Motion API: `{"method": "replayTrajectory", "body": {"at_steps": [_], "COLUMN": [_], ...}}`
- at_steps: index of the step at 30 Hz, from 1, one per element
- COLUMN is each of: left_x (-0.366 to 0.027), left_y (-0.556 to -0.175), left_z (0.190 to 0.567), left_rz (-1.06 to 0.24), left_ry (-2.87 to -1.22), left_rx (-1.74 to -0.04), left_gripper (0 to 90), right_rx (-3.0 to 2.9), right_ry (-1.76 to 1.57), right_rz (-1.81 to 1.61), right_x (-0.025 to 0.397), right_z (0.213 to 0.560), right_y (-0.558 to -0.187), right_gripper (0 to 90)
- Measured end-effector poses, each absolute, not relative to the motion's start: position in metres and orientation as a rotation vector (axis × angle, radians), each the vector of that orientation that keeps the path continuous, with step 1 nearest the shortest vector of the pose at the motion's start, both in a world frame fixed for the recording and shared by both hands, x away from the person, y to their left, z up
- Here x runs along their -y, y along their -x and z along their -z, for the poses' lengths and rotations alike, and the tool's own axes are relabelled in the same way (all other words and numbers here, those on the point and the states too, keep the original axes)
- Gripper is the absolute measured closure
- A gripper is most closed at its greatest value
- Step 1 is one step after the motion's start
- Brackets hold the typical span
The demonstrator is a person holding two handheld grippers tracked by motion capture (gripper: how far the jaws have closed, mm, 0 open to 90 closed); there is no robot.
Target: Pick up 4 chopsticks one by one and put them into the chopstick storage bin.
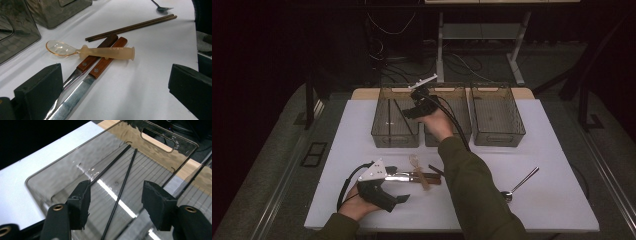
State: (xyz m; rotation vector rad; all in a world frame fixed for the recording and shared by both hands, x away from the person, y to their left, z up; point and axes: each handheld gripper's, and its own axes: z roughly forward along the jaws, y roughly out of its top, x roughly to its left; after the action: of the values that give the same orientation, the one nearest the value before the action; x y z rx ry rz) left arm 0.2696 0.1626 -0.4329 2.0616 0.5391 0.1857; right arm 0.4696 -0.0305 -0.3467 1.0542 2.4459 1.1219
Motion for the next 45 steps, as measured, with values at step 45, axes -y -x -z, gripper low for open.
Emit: {"method": "replayTrajectory", "body": {"at_steps": [45], "left_x": [-0.164], "left_y": [-0.273], "left_z": [0.436], "left_rz": [-0.175], "left_ry": [-2.057], "left_rx": [-0.577], "left_gripper": [0.0], "right_rx": [-2.48], "right_ry": [-1.012], "right_rz": [-1.25], "right_x": [0.219], "right_z": [0.388], "right_y": [-0.348], "right_gripper": [23.5]}}
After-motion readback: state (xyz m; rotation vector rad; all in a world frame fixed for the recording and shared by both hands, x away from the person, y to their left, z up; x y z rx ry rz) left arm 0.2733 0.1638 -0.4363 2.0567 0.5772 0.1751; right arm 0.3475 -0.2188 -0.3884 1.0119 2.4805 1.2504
